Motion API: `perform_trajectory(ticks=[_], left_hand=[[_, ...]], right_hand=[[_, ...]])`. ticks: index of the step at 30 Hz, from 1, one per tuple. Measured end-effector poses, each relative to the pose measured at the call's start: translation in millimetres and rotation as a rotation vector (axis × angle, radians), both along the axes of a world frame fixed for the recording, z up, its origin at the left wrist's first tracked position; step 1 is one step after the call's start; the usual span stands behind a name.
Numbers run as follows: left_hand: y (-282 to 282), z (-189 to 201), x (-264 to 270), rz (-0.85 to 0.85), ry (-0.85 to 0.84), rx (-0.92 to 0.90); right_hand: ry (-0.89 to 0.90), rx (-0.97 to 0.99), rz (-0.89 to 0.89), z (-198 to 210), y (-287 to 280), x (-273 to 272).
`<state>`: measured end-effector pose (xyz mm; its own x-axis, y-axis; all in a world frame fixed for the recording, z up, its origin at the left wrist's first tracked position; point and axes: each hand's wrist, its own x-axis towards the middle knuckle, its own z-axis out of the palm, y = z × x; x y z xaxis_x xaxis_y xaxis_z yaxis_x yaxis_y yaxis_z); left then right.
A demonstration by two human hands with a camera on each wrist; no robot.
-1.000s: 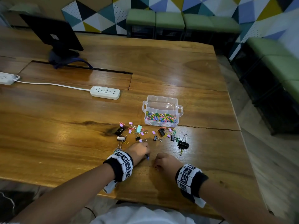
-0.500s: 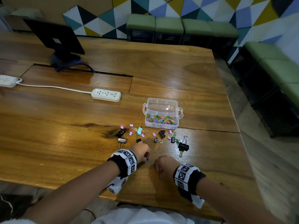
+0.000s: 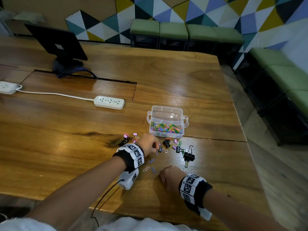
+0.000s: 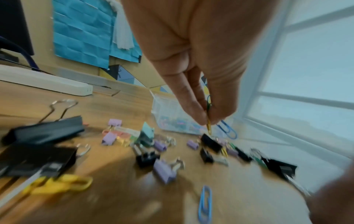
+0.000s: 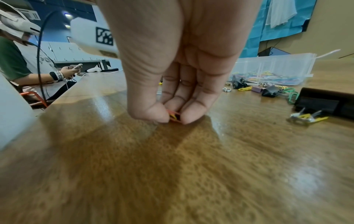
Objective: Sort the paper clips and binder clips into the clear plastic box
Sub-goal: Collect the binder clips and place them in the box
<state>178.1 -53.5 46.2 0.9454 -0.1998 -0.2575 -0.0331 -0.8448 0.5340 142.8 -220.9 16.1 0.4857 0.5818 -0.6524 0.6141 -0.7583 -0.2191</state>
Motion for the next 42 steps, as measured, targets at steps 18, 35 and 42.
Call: perform_trajectory(ticks=[18,35,42], left_hand=[[3,2,71,0.403,-0.058,-0.275],[0,-13,25,0.0,-0.027,0.003],[-28,-24,23,-0.189,-0.042,0.126]], right_hand=[[-0.119,0.327,-0.293,32,-6,80],[-0.262,0.456,-0.594,32,-17,130],[-0.28,0.249,-0.468,6,-36,98]])
